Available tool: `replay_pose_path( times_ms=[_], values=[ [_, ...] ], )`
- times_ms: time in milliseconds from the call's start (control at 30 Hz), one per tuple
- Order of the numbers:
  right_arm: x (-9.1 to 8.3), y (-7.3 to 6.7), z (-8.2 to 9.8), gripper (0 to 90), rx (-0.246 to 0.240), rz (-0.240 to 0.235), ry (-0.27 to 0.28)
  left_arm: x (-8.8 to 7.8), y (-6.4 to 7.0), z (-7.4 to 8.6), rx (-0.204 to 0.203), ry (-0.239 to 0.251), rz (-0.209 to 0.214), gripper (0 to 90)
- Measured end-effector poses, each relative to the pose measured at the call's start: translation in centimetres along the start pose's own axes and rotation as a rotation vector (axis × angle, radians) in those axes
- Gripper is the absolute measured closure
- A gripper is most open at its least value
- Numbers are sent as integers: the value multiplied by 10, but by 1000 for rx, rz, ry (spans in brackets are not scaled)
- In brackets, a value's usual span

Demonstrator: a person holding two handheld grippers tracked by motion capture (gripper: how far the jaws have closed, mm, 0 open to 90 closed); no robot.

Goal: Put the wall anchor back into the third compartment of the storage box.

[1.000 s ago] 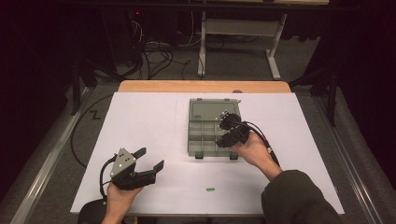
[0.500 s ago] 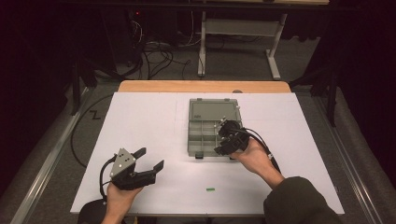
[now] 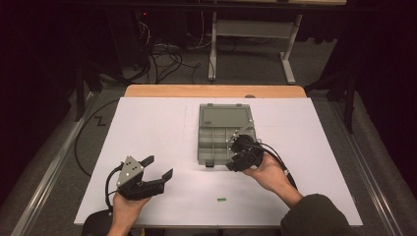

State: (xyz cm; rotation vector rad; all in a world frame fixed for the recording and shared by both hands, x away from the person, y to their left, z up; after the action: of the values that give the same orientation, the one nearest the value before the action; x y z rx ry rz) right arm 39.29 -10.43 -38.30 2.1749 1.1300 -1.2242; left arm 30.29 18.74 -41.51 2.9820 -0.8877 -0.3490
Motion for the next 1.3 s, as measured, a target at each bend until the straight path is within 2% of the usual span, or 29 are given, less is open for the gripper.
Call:
replay_pose_path(
  times_ms=[400,1300],
  values=[
    [5,-9,11,644,6,-27,-9,0,0,0,1,-2,-2,210],
    [23,-43,27,667,-52,-102,-68,0,-1,0,-1,-3,-4,210]
  ],
)
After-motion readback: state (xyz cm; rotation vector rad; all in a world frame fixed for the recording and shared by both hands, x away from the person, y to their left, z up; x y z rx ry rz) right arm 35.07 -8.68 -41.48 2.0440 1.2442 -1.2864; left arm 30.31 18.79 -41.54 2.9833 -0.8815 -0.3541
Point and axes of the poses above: each handheld gripper's, and its own axes: x roughly forward along the jaws, z roughly out of its underside, y roughly to its right, the point moved 3 cm from there along x, roughly forward along the jaws, and after that the axes turned 9 degrees about y, right-handed, at the moved point
